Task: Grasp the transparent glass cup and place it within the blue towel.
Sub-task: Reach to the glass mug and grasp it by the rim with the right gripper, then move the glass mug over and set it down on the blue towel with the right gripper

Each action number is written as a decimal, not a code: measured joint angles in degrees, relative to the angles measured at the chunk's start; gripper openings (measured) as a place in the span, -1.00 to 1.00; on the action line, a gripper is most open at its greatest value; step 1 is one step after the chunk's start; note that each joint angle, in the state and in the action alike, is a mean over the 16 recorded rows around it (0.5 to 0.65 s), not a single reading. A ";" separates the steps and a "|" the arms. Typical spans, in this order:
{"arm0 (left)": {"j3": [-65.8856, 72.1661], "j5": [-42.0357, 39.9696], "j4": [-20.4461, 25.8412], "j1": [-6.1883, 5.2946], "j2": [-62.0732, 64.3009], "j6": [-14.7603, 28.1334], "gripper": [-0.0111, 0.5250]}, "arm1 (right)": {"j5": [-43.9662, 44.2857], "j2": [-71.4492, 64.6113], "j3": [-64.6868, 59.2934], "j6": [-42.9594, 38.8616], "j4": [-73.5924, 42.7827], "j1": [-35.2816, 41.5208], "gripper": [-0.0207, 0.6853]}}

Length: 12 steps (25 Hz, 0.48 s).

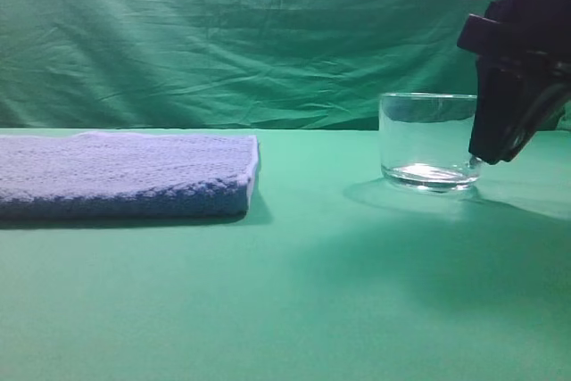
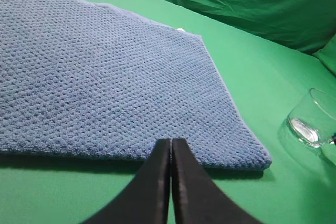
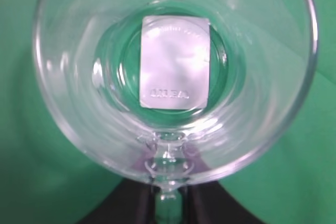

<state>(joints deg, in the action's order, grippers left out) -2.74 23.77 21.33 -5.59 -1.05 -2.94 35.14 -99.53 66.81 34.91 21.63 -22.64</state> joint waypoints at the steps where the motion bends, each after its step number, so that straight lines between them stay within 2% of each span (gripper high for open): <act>1: 0.00 0.00 0.00 0.00 0.00 0.00 -0.96 | 0.20 -0.74 2.14 0.01 0.27 -0.91 -0.65; 12: 0.00 0.00 0.00 0.00 0.00 0.00 -0.96 | 1.98 -17.95 30.94 0.11 1.03 -14.15 -0.65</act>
<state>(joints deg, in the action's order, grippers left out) -2.74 23.77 21.33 -5.59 -1.05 -2.94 37.12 -117.48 97.75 35.02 22.66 -36.79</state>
